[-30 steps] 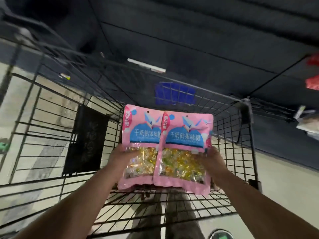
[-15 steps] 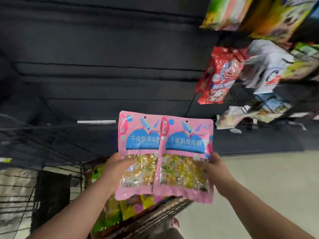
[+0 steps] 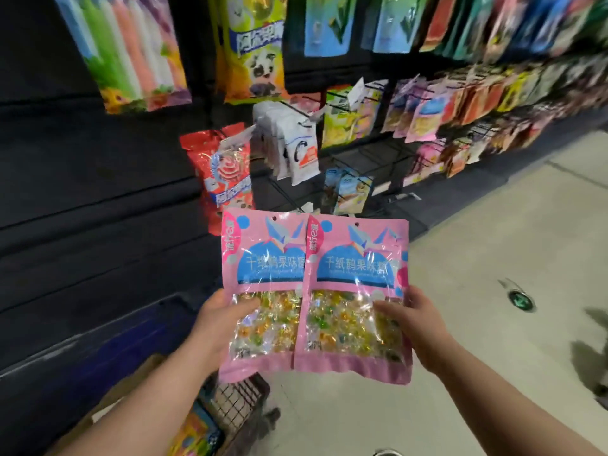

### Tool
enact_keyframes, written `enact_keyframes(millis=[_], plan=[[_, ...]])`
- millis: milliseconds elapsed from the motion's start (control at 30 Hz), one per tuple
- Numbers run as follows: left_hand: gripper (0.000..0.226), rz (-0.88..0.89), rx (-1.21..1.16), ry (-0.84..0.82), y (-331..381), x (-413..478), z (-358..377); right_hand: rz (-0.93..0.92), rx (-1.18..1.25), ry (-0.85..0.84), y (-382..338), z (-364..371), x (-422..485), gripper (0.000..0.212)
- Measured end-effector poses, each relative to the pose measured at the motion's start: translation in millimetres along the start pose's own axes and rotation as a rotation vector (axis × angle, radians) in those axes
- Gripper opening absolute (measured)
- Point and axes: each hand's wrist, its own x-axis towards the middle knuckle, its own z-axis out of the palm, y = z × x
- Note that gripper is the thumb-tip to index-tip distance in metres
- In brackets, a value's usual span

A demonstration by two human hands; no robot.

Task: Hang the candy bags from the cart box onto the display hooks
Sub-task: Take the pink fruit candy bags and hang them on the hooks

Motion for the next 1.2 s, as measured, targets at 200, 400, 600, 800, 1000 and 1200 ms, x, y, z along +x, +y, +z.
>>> enact_keyframes(millis=[200, 400, 600, 800, 1000, 1200], plan=[[0.031, -0.003, 0.056, -0.131, 18.0, 21.9, 156.6, -0.023, 0.039, 0.142, -15.6, -134.9, 49.6, 0.031], [0.025, 0.003, 0.090, -0.222, 34.1, 37.9, 264.3, -0.012, 0.069, 0.210, -28.4, -226.6, 85.4, 0.036], [0.023, 0.052, 0.174, -0.256, 47.7, 66.2, 326.8, -0.036, 0.092, 0.279, -37.8, -270.3, 113.3, 0.042], [0.022, 0.068, 0.193, -0.312, 65.9, 112.3, 382.4, -0.041, 0.078, 0.325, -60.7, -300.2, 160.6, 0.040], [0.032, 0.125, 0.209, -0.400, 107.0, 178.8, 431.4, -0.056, 0.040, 0.365, -100.8, -316.8, 228.2, 0.040], [0.028, 0.101, 0.213, -0.475, 130.7, 233.9, 475.7, -0.058, 0.022, 0.444, -122.3, -329.3, 277.6, 0.034]])
